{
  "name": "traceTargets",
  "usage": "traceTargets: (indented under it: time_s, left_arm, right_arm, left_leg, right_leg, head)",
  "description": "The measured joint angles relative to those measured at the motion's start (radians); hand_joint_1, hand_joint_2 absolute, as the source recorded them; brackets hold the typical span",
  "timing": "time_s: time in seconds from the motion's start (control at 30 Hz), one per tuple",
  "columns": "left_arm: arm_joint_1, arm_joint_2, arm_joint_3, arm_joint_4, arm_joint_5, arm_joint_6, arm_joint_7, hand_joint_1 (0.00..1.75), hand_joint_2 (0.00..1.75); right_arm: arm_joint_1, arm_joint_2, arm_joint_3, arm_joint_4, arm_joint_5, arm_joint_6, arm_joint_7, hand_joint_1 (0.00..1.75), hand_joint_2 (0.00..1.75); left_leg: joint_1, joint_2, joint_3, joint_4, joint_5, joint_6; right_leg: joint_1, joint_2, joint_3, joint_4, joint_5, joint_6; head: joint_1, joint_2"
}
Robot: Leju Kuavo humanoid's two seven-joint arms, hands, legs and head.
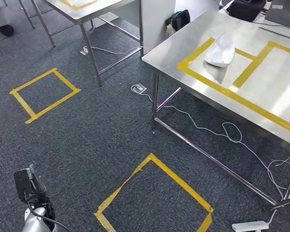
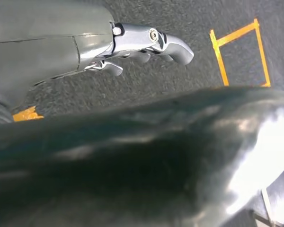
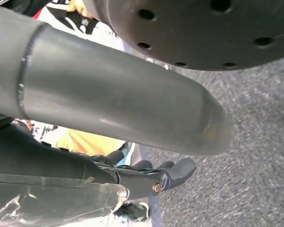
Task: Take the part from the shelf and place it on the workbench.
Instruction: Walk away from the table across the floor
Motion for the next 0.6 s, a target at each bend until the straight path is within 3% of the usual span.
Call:
traceTargets:
  time_s: [0.03, 0.1, 0.13, 0.17, 0.23, 0.27, 0.3, 0.33, 0.37, 0.4, 0.43, 0.47, 0.53, 0.6]
  left_arm:
    - [0.000, 0.000, 0.000, 0.000, 0.000, -0.001, 0.000, 0.00, 0.00]
    - [0.003, 0.001, 0.000, 0.000, 0.000, -0.002, 0.001, 0.00, 0.00]
    - [0.005, 0.002, 0.001, 0.000, 0.001, -0.002, 0.002, 0.00, 0.00]
    - [0.005, 0.002, 0.001, 0.001, 0.001, -0.005, 0.002, 0.00, 0.00]
    - [0.002, 0.000, 0.001, 0.001, 0.002, -0.015, 0.004, 0.00, 0.00]
    - [0.000, 0.000, 0.000, 0.001, 0.002, -0.020, 0.004, 0.00, 0.00]
    - [-0.001, 0.000, 0.000, 0.001, 0.002, -0.023, 0.004, 0.00, 0.00]
    - [-0.001, 0.000, 0.000, 0.001, 0.002, -0.025, 0.004, 0.00, 0.00]
    - [-0.001, 0.000, 0.000, 0.001, 0.003, -0.027, 0.004, 0.00, 0.00]
    - [-0.001, 0.000, 0.000, 0.001, 0.003, -0.028, 0.004, 0.00, 0.00]
    - [-0.002, -0.001, -0.001, 0.001, 0.003, -0.029, 0.004, 0.00, 0.00]
    - [-0.005, -0.002, -0.002, 0.000, 0.003, -0.031, 0.004, 0.00, 0.00]
    - [-0.009, -0.004, -0.007, -0.001, 0.002, -0.038, 0.003, 0.00, 0.00]
    - [-0.006, -0.003, -0.012, -0.002, 0.001, -0.043, 0.002, 0.00, 0.00]
  right_arm:
    - [-0.001, 0.000, 0.000, 0.000, 0.000, 0.000, -0.001, 0.00, 0.00]
    - [-0.004, 0.000, 0.000, 0.000, 0.001, 0.000, -0.002, 0.00, 0.00]
    - [-0.006, 0.000, 0.000, 0.000, 0.001, 0.000, -0.003, 0.00, 0.00]
    - [-0.006, 0.000, 0.000, 0.001, 0.002, 0.000, -0.005, 0.00, 0.00]
    - [-0.005, 0.000, 0.000, 0.001, 0.002, 0.000, -0.008, 0.00, 0.00]
    - [-0.003, 0.000, 0.000, 0.001, 0.002, 0.000, -0.009, 0.00, 0.00]
    - [-0.002, 0.000, -0.001, 0.001, 0.002, 0.000, -0.008, 0.00, 0.00]
    - [-0.001, 0.000, -0.001, 0.001, 0.002, 0.000, -0.008, 0.00, 0.00]
    - [0.000, 0.000, -0.001, 0.001, 0.002, 0.000, -0.009, 0.00, 0.00]
    - [-0.001, 0.000, -0.001, 0.001, 0.003, 0.000, -0.009, 0.00, 0.00]
    - [-0.001, -0.001, -0.001, 0.001, 0.003, 0.000, -0.009, 0.00, 0.00]
    - [-0.001, -0.002, -0.001, 0.001, 0.003, 0.000, -0.008, 0.00, 0.00]
    - [-0.001, -0.003, -0.001, 0.000, 0.004, 0.000, -0.009, 0.00, 0.00]
    - [-0.002, -0.001, -0.001, 0.000, 0.004, 0.001, -0.009, 0.00, 0.00]
  left_leg:
    - [0.001, -0.009, -0.002, -0.005, 0.013, -0.006]
    - [0.002, -0.017, -0.007, -0.012, 0.026, -0.016]
    - [0.002, -0.003, -0.014, -0.001, 0.003, -0.020]
    - [0.001, 0.019, -0.025, 0.030, -0.042, -0.024]
    - [0.003, 0.065, -0.053, 0.152, -0.164, -0.033]
    - [0.007, 0.074, -0.063, 0.222, -0.200, -0.039]
    - [0.012, 0.078, -0.065, 0.277, -0.207, -0.045]
    - [0.017, 0.080, -0.055, 0.304, -0.190, -0.052]
    - [0.023, 0.085, -0.029, 0.299, -0.162, -0.060]
    - [0.029, 0.095, 0.013, 0.260, -0.138, -0.068]
    - [0.035, 0.118, 0.076, 0.191, -0.134, -0.077]
    - [0.035, 0.138, 0.133, 0.114, -0.149, -0.076]
    - [0.029, 0.160, 0.201, 0.012, -0.184, -0.057]
    - [0.019, 0.144, 0.193, 0.002, -0.183, -0.024]
  right_leg:
    - [0.001, 0.000, 0.014, -0.029, -0.010, 0.001]
    - [0.001, -0.020, -0.001, -0.035, 0.011, -0.003]
    - [0.000, -0.032, -0.010, -0.038, 0.025, -0.008]
    - [-0.002, -0.046, -0.022, -0.042, 0.041, -0.014]
    - [-0.003, -0.075, -0.048, -0.044, 0.069, -0.018]
    - [-0.003, -0.090, -0.063, -0.043, 0.083, -0.016]
    - [-0.005, -0.105, -0.079, -0.042, 0.097, -0.013]
    - [-0.007, -0.120, -0.099, -0.040, 0.110, -0.008]
    - [-0.009, -0.134, -0.118, -0.038, 0.122, -0.003]
    - [-0.012, -0.146, -0.135, -0.034, 0.133, 0.003]
    - [-0.013, -0.156, -0.151, -0.028, 0.141, 0.010]
    - [-0.014, -0.167, -0.163, -0.020, 0.146, 0.017]
    - [-0.017, -0.188, -0.176, -0.007, 0.159, 0.032]
    - [-0.028, -0.202, -0.179, -0.005, 0.169, 0.046]
  head:
    - [0.003, 0.000]
    - [0.007, 0.000]
    - [0.005, 0.000]
    - [0.000, 0.000]
    - [-0.005, 0.000]
    - [-0.006, 0.000]
    - [-0.005, 0.000]
    - [-0.006, 0.000]
    - [-0.006, 0.000]
    - [-0.006, 0.000]
    - [-0.007, 0.000]
    - [-0.008, 0.000]
    - [-0.009, 0.000]
    - [-0.010, 0.000]
